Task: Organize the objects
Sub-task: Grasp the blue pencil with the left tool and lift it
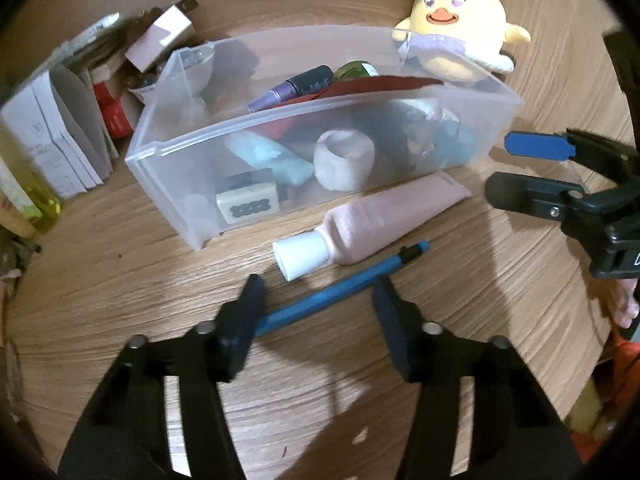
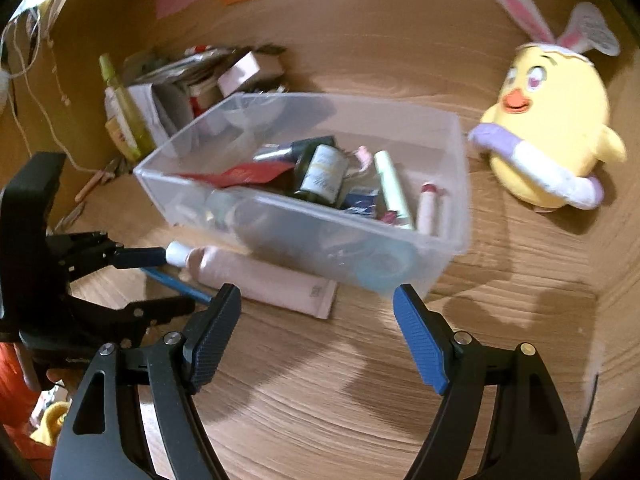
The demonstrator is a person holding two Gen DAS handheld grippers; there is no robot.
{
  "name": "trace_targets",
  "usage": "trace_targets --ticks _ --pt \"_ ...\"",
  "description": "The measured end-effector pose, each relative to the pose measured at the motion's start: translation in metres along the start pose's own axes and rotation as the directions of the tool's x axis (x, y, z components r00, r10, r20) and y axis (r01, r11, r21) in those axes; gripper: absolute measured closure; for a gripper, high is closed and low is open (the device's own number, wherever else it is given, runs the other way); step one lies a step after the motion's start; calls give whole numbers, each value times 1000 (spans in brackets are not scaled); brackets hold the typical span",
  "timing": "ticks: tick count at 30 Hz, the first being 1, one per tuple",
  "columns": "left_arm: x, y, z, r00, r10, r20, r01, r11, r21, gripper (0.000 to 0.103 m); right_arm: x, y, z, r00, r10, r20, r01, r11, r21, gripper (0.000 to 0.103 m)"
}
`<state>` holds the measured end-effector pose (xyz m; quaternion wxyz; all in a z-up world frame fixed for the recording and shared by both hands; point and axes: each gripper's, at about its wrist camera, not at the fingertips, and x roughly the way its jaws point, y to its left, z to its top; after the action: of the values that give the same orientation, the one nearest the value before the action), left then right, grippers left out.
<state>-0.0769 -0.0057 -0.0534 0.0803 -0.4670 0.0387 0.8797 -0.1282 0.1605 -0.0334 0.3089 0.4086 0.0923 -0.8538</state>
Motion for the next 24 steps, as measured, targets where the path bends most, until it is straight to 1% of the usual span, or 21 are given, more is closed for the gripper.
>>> trace_targets --ticks 2,7,11,15,20,24 --pt "-2 -1 -1 1000 -10 4 10 1000 11 65 4 3 1 1000 3 -9 -3 1000 -7 27" --pt "-7 3 -7 1000 -14 16 14 1000 22 86 9 12 3 1000 8 -26 -8 1000 -30 27" --pt "-14 5 -17 1000 -18 22 17 1000 18 90 14 19 5 999 7 -38 -9 998 -54 27" --pt "-22 9 -29 1000 -2 24 1 1000 5 91 23 28 8 998 12 -60 -17 996 -86 27" --pt "-31 25 -41 1000 2 23 -1 999 -47 91 38 43 13 995 22 -96 -34 992 -125 27" --pt "-35 36 -49 1000 9 27 -7 996 -84 91 47 55 19 994 9 -110 -26 988 -153 27"
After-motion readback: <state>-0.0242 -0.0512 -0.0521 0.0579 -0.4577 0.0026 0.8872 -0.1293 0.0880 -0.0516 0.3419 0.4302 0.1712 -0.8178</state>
